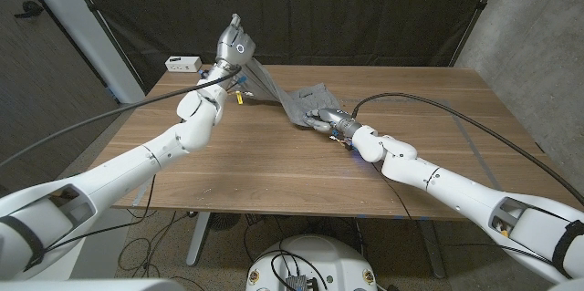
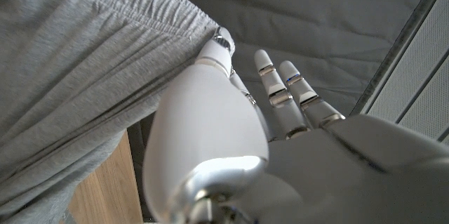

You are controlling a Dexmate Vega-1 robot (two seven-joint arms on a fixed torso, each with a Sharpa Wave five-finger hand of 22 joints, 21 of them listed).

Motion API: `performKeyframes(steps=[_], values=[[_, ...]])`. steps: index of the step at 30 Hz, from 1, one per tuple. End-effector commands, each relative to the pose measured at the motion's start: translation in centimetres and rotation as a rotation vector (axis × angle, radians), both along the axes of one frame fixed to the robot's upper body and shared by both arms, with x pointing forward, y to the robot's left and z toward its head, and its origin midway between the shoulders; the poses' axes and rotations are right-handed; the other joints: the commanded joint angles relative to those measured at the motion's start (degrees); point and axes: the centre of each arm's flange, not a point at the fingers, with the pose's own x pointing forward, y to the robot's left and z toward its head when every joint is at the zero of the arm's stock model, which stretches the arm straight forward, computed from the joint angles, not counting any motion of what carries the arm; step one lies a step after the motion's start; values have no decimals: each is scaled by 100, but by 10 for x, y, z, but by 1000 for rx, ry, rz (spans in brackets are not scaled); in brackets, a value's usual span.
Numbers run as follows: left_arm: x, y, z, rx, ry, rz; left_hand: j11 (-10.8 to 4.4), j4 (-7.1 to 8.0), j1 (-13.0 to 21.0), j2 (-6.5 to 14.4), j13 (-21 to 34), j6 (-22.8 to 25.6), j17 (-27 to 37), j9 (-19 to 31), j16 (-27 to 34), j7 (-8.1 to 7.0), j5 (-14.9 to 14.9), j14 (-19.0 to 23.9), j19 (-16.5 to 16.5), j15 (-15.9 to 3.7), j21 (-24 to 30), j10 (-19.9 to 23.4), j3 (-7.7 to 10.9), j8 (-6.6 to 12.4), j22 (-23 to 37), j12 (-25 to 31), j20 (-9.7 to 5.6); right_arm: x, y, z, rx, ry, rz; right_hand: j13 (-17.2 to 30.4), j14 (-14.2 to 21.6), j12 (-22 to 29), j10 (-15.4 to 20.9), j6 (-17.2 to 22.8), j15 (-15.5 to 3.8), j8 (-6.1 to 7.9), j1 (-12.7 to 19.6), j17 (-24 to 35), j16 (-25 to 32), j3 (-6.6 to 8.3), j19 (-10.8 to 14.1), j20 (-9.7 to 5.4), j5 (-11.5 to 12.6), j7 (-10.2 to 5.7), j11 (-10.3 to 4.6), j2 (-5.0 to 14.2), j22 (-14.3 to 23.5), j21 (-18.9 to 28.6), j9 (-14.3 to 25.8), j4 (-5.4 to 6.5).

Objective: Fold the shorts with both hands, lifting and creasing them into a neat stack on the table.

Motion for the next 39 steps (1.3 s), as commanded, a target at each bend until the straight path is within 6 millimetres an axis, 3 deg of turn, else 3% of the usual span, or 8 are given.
performKeyframes(steps=[1, 17, 28, 39], values=[[-2, -19, 11, 111, -8, -30, -4, 17, 33, -55, 12, -24, 22, 39, -22, -9, 72, 48, 26, -885, 41, 67, -14, 49, 32, -14, -51, -2, -2, -3, 4, -1, 5, 8, -9, -25, 55, 53, -272, -5, -47, 8, -27, 62, 53, 9, -4, 23, -10, 0, 29, 15, 21, 3], [-8, -43, 24, 265, -9, -106, -7, 42, 29, -71, 9, -44, 22, 68, -37, -9, 140, 59, 37, -873, 68, 77, -39, 105, 32, -63, -69, -1, -2, -8, 4, 13, 12, 9, -24, -42, 50, 55, -288, -21, -50, 4, -42, 110, 46, -4, -2, 9, -28, 9, 29, 11, 22, -11], [-14, -63, 22, 374, 18, -161, -14, 52, 43, -67, 0, -63, 26, 87, -38, -12, 187, 96, 43, -879, 87, 101, -47, 145, 31, -93, -79, 0, -2, -10, 15, 16, 15, 10, -30, -52, 47, 50, -297, -33, -56, 3, -48, 142, 44, 0, -3, 7, -30, 3, 29, 10, 23, -18], [-2, -71, 22, 456, 36, -131, -15, 68, 44, -94, -10, -116, 21, 106, -65, -10, 238, 94, 25, -885, 104, 137, -78, 187, 28, -134, -73, 1, 0, -11, 16, 20, 26, 11, -30, -55, 59, 55, -291, -39, -67, 2, -51, 166, 41, 4, -7, 9, -21, -7, 29, 9, 23, -21]])
